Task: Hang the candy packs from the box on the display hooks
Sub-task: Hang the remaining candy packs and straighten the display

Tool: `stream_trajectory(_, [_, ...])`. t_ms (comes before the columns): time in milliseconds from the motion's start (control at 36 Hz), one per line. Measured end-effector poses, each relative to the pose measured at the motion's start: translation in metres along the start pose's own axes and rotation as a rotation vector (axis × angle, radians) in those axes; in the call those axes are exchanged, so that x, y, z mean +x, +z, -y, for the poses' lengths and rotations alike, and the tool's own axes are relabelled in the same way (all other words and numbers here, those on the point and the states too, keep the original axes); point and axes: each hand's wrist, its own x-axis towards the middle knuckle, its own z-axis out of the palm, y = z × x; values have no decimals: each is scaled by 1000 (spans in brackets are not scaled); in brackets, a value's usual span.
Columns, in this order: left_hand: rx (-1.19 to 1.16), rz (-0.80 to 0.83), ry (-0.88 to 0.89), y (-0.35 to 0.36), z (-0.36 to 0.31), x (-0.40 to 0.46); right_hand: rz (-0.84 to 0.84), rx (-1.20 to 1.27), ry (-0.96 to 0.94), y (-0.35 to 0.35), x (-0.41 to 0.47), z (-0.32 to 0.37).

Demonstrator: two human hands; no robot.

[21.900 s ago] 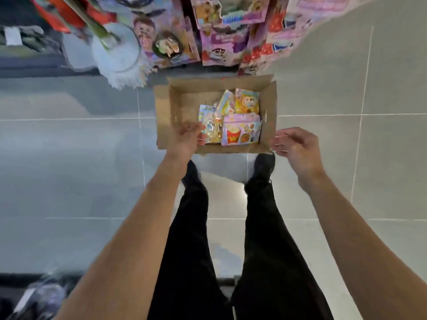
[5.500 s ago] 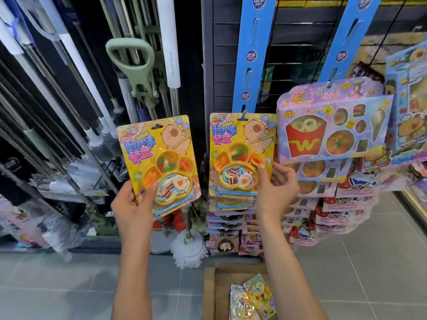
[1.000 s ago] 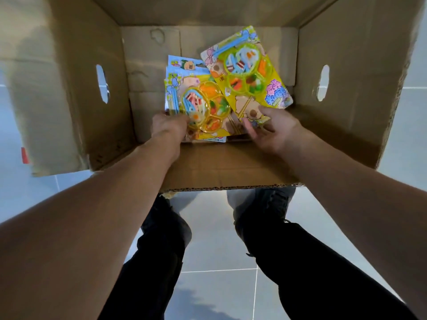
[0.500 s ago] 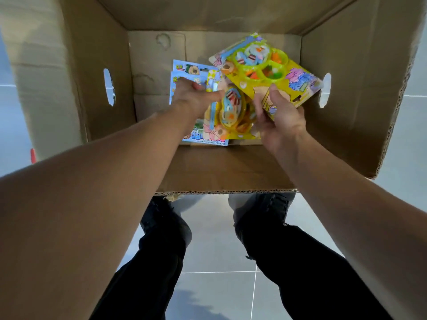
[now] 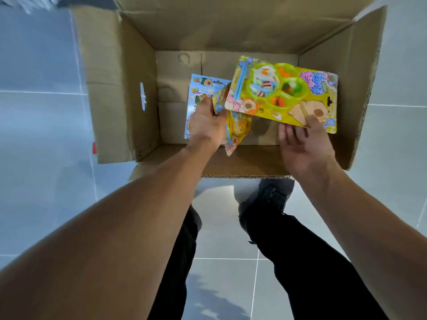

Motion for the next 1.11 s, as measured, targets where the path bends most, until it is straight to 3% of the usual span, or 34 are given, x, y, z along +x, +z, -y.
stream_trajectory(250, [-276, -97, -158, -83, -9, -52, 21, 14, -24, -22, -64, 16])
stream_trajectory(417, [-495, 138, -215, -132, -31, -117, 18, -64, -90, -22, -123, 27])
stream_trajectory(583, [-582, 334, -147, -181, -57, -182, 15, -413, -309, -15, -201, 50])
stream_trajectory(694, [-624, 380, -87, -210, -82, -233, 113, -562, -488, -6, -259, 68])
stream_trajectory(861, [-721, 397, -17, -251, -128, -303, 215, -608, -586, 18, -343, 100])
stream_trajectory(1000, [-771, 327, 37, -276, -166, -352, 368, -514, -514, 33, -417, 124])
stream_trajectory(1111, [-768, 283, 87, -292, -191, -387, 505, -656, -422, 24, -466, 139])
